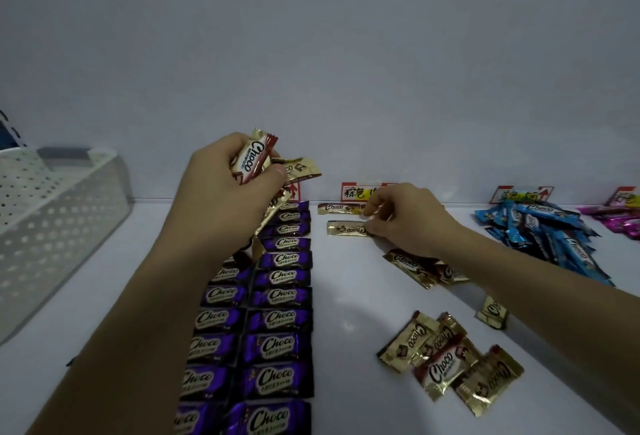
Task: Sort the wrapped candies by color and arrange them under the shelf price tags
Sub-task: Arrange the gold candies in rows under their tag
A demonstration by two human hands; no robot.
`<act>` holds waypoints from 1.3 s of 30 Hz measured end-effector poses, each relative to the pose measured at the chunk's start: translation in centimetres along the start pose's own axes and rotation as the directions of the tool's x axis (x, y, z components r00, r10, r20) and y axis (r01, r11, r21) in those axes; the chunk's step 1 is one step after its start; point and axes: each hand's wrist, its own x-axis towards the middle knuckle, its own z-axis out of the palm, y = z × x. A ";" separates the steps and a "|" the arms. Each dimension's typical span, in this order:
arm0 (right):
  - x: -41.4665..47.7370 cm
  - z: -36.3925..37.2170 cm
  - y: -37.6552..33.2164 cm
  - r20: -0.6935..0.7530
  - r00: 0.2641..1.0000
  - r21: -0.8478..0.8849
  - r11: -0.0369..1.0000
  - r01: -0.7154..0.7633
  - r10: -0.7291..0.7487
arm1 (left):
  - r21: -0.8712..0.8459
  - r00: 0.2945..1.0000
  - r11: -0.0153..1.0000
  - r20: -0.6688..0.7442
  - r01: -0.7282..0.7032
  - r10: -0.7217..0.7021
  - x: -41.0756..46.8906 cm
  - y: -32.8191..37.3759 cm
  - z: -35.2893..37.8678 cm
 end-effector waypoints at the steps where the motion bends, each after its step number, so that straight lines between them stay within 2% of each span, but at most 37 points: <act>1: -0.1 0.2 0.2 -0.029 0.999 -0.008 0.999 0.042 -0.042 | -0.005 1.000 1.000 0.004 0.000 0.000 0.1 0.0 -0.1; 3: -0.4 0.4 0.3 -0.058 0.989 -0.010 0.991 0.134 -0.135 | -0.006 1.000 1.000 0.011 -0.007 0.007 0.2 -0.1 -0.1; 8: 0.2 1.2 -0.8 0.079 0.951 -0.135 0.942 0.307 -0.298 | 0.002 1.000 1.000 0.022 -0.013 0.013 0.2 -0.2 -0.1; 12: 0.7 1.1 -1.5 0.166 0.894 -0.326 0.833 0.447 -0.415 | 0.004 0.999 1.000 0.033 -0.014 0.014 0.3 -0.2 -0.2; 13: 0.8 1.0 -1.6 0.145 0.893 -0.336 0.828 0.450 -0.426 | 0.005 0.999 1.000 0.036 -0.017 0.017 0.3 -0.2 -0.2; 14: 0.7 0.6 -1.9 0.090 0.910 -0.299 0.861 0.412 -0.404 | 0.005 0.999 1.000 0.039 -0.018 0.018 0.3 -0.2 -0.2; 16: 0.5 -0.2 -2.5 0.010 0.980 -0.021 0.980 0.199 -0.199 | 0.003 0.999 1.000 0.045 -0.012 0.012 0.2 -0.2 -0.2; 18: -0.1 -0.6 -2.9 0.155 0.987 0.280 0.956 -0.085 0.042 | 0.002 0.999 1.000 0.053 -0.008 0.008 0.2 -0.2 -0.2; 19: -0.4 -0.7 -2.9 0.239 0.967 0.292 0.943 -0.161 0.091 | 0.004 0.998 1.000 0.057 -0.008 0.008 0.2 -0.2 -0.2; 20: -0.6 -0.7 -2.7 0.290 0.953 0.237 0.958 -0.161 0.088 | 0.008 0.998 1.000 0.062 -0.010 0.010 0.1 -0.1 -0.2; 22: -1.0 -0.9 -2.3 0.259 0.966 0.051 0.999 -0.005 -0.009 | 0.011 0.998 1.000 0.065 -0.016 0.015 0.1 -0.2 -0.1; 24: -0.8 -1.2 -1.6 0.142 0.969 -0.112 0.969 0.219 -0.203 | 0.016 0.998 1.000 0.058 -0.022 0.022 0.1 -0.2 -0.3; 26: -0.8 -1.4 -0.8 0.190 0.903 -0.174 0.892 0.417 -0.385 | 0.011 0.998 1.000 0.051 -0.025 0.024 0.1 -0.1 -0.3; 27: -0.8 -1.3 -0.6 0.238 0.871 -0.164 0.866 0.472 -0.429 | 0.003 0.999 1.000 0.046 -0.020 0.020 0.1 0.0 -0.3; 29: -0.6 -1.0 -0.2 0.243 0.866 -0.136 0.868 0.477 -0.438 | -0.009 0.999 1.000 0.046 -0.016 0.016 0.1 0.0 -0.4; 34: 0.6 1.1 -0.1 0.066 0.907 -0.175 0.890 0.422 -0.417 | -0.009 0.999 1.000 0.050 -0.015 0.015 0.1 0.0 -0.4; 39: 1.5 2.7 -0.7 -0.002 0.926 -0.207 0.906 0.370 -0.378 | -0.008 0.998 1.000 0.063 -0.014 0.015 0.1 0.0 -0.4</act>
